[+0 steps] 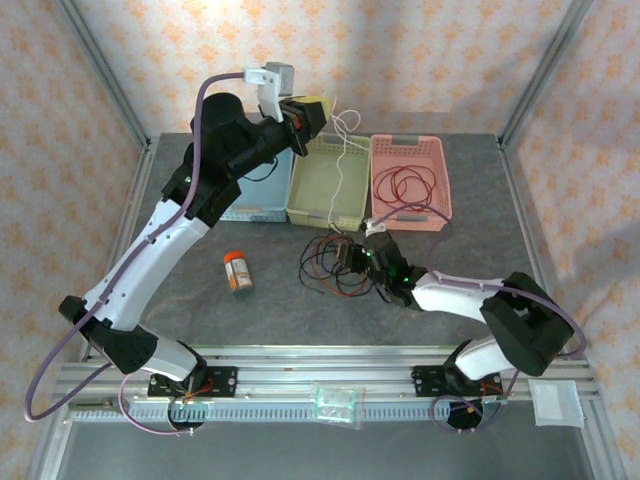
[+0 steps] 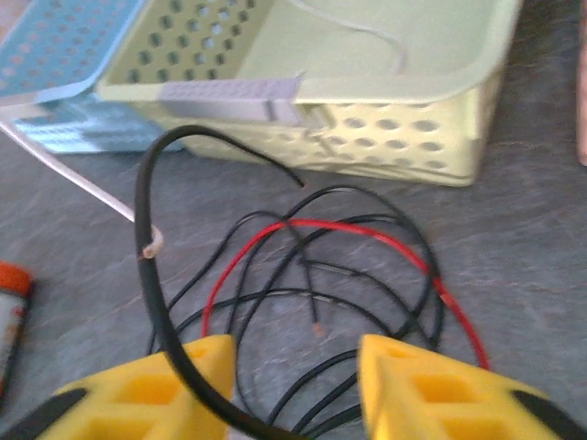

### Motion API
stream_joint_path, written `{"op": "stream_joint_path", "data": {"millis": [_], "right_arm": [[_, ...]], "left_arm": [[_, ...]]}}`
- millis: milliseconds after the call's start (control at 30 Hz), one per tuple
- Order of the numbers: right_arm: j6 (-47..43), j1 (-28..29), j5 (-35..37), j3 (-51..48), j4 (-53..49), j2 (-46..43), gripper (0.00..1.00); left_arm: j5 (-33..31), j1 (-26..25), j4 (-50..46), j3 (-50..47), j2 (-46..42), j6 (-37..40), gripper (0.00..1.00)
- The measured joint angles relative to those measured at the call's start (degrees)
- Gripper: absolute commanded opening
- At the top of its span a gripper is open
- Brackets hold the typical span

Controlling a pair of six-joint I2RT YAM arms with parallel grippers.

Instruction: Untangle the cables

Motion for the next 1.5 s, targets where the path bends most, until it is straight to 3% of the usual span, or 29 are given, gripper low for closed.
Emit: {"op": "stream_joint_path", "data": {"millis": [100, 200, 733, 800, 967, 1067, 1233, 1500], "right_arm": [[2.8, 0.0, 4.2, 1.6, -1.8, 1.9, 0.18], [4.8, 0.0, 5.9, 1.9, -2.7, 3.1, 0.14], [7.3, 0.0, 8.3, 1.9, -7.6, 4.7, 0.12], [7.5, 0.0, 8.1, 1.6, -7.6, 4.7, 0.18], [5.6, 0.7, 6.5, 0.0, -8.1, 1.0, 0.53], [4.2, 1.1, 5.8, -0.4, -8.8, -4.8, 0.67], [2.4, 1.1, 7.6, -0.4, -10.9, -14.9, 0.77], [0.5, 1.1, 14.1, 0.1, -17.0, -25.2, 0.81]], "left_arm": [[-0.1, 0.0, -0.7, 0.9, 0.0, 0.6, 0.0], [-0.8, 0.0, -1.5, 1.1, -0.5, 1.4, 0.0], [-14.3, 0.0, -8.3, 9.8, -5.0, 7.9, 0.0], [-15.2, 0.0, -8.3, 10.6, -5.2, 8.7, 0.0], [-15.5, 0.0, -8.7, 12.3, -3.4, 8.9, 0.0], [-15.5, 0.0, -8.8, 12.7, -1.0, 8.9, 0.0], [-15.4, 0.0, -8.7, 12.8, 4.1, 8.9, 0.0], [-13.3, 2.6, -8.1, 16.1, 14.0, 8.6, 0.0]]}}
